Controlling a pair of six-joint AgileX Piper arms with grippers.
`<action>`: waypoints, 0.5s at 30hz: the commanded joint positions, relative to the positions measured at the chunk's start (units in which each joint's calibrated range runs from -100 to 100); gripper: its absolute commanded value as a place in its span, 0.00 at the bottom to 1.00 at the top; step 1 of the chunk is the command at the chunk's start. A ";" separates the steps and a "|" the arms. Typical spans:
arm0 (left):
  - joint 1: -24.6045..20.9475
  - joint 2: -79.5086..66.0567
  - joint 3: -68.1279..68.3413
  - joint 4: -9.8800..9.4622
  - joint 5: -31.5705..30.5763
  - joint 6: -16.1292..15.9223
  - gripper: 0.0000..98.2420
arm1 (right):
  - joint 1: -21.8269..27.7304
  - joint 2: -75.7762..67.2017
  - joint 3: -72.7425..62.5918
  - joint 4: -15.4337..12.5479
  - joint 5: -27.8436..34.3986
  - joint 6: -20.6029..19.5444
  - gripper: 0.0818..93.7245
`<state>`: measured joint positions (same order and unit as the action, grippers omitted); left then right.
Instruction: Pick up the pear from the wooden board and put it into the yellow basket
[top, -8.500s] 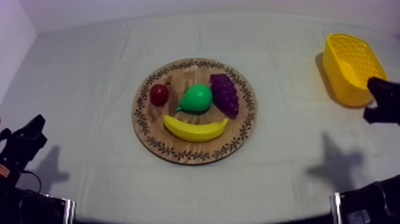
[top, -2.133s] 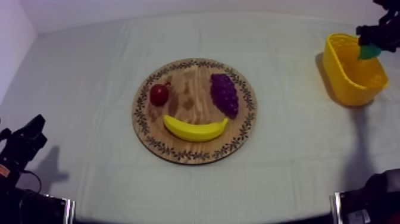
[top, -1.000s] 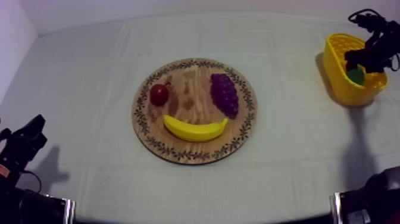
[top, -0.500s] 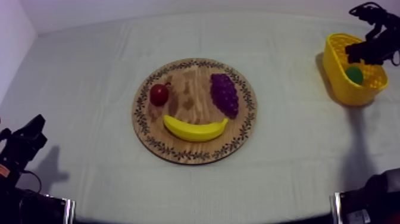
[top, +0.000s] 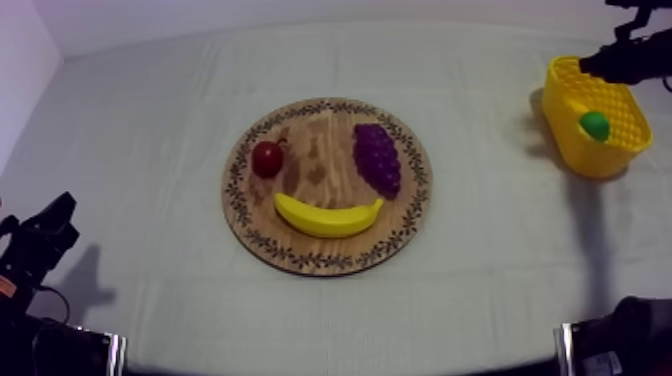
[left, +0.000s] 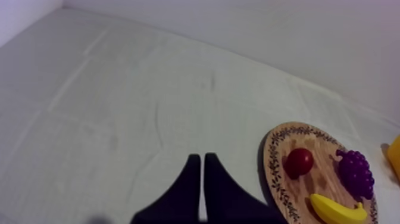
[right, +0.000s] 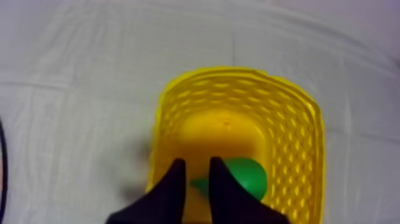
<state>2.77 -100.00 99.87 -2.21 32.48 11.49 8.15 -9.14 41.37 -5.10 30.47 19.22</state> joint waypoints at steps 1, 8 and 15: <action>0.01 0.00 0.02 -0.02 0.01 0.01 0.00 | -0.49 -6.05 4.33 -0.87 -1.41 0.14 0.03; 0.01 0.00 0.02 -0.02 0.01 0.01 0.00 | -2.39 -20.98 15.85 -3.39 -3.85 0.77 0.01; 0.01 0.00 0.02 -0.02 0.01 0.01 0.00 | -3.17 -36.89 29.16 -7.12 -4.49 3.96 0.00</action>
<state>2.77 -100.00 99.87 -2.21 32.48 11.49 5.09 -38.95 65.50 -11.58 26.07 21.34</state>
